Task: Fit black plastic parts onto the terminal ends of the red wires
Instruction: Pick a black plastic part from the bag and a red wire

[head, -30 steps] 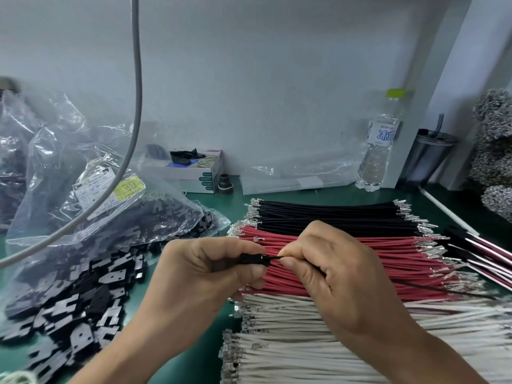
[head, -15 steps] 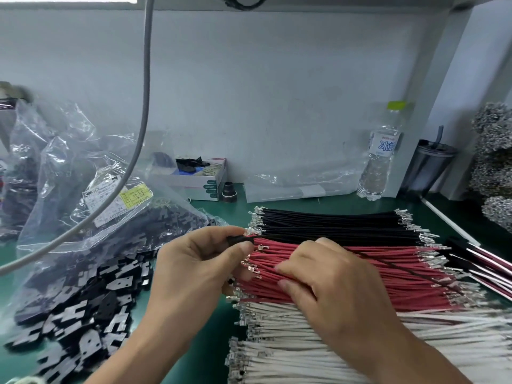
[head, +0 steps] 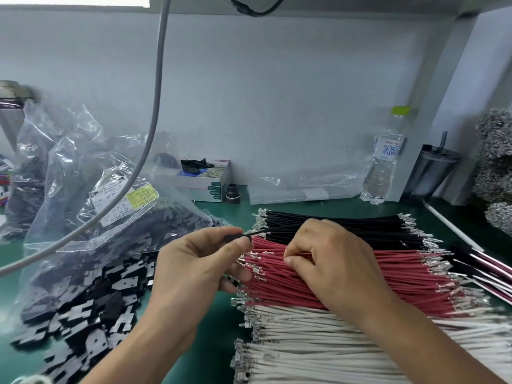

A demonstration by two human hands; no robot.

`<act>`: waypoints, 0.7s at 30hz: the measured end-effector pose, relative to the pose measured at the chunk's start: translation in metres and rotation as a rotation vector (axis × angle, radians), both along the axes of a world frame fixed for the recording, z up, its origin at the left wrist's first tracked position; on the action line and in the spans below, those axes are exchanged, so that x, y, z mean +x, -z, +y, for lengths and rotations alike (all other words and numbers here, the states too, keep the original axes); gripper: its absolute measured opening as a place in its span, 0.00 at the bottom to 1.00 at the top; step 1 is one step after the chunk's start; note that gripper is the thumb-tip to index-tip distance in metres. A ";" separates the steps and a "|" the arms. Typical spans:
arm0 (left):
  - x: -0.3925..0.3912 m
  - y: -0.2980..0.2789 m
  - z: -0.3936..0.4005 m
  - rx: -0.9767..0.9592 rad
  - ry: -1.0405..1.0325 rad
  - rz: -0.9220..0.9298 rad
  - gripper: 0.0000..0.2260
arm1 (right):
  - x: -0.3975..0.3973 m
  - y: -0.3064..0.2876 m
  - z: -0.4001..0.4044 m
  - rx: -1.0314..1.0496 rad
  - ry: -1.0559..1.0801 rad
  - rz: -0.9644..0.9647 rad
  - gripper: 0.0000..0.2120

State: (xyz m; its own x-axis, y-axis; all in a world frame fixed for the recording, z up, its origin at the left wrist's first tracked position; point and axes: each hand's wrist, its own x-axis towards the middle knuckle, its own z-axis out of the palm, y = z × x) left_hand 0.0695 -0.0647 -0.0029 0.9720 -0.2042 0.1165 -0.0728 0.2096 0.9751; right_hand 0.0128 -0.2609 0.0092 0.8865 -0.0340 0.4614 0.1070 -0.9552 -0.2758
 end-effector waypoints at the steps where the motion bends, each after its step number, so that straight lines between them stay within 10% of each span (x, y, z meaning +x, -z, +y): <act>1: 0.000 0.000 0.001 -0.013 0.001 0.003 0.15 | -0.002 -0.003 -0.002 0.027 -0.005 -0.013 0.02; 21: -0.001 -0.001 0.004 -0.051 0.007 -0.018 0.12 | -0.021 0.014 0.005 0.052 0.007 -0.196 0.07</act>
